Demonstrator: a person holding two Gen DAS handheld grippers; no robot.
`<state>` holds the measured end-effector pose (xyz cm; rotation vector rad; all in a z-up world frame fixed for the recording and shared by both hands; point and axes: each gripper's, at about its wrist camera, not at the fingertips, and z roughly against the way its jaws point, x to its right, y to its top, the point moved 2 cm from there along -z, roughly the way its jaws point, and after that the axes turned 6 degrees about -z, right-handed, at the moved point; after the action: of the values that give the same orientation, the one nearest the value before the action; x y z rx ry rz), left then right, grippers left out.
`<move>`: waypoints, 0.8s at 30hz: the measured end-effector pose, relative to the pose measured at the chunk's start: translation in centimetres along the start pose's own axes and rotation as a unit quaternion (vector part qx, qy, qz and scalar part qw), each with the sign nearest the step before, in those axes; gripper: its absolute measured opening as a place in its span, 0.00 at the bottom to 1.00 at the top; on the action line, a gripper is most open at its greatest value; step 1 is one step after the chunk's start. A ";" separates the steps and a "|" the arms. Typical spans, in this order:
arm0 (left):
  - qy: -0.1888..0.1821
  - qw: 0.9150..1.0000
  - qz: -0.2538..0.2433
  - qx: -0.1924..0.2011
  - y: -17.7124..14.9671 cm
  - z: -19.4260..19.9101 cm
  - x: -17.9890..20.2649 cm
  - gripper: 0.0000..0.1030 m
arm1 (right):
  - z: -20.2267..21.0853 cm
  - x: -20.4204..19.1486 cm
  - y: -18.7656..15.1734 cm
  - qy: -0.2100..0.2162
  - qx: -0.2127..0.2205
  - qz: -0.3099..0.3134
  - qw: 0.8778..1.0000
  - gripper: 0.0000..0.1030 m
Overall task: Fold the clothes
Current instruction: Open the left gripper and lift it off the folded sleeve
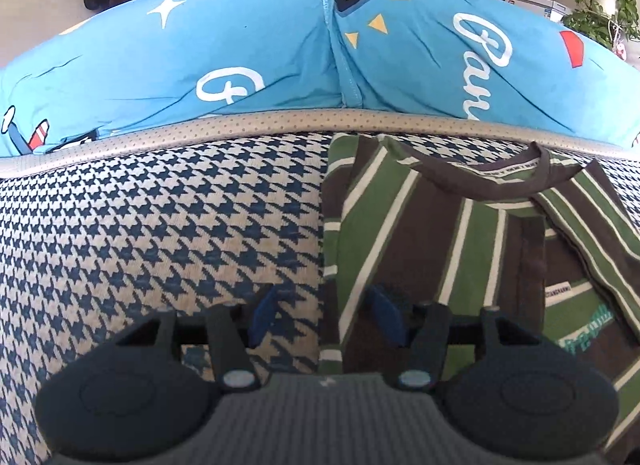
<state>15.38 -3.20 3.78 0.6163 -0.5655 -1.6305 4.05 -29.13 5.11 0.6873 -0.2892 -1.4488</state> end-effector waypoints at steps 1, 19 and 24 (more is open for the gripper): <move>0.005 1.000 0.003 0.001 0.0 -0.1 -0.3 0.54 | 0.0 0.0 0.0 -0.001 0.000 0.001 1.000 0.97; -0.012 0.999 0.001 0.039 2.0 -1.0 0.7 0.60 | 0.0 -0.3 -0.3 -0.009 0.000 0.006 1.000 0.98; -0.003 0.999 0.002 0.044 2.7 -2.6 1.1 0.60 | -0.2 -0.6 -0.4 -0.013 0.000 0.013 1.000 0.98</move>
<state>18.97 -4.70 3.64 0.6749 -0.6456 -1.6102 3.78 -28.53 4.82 0.6635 -0.3170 -1.4328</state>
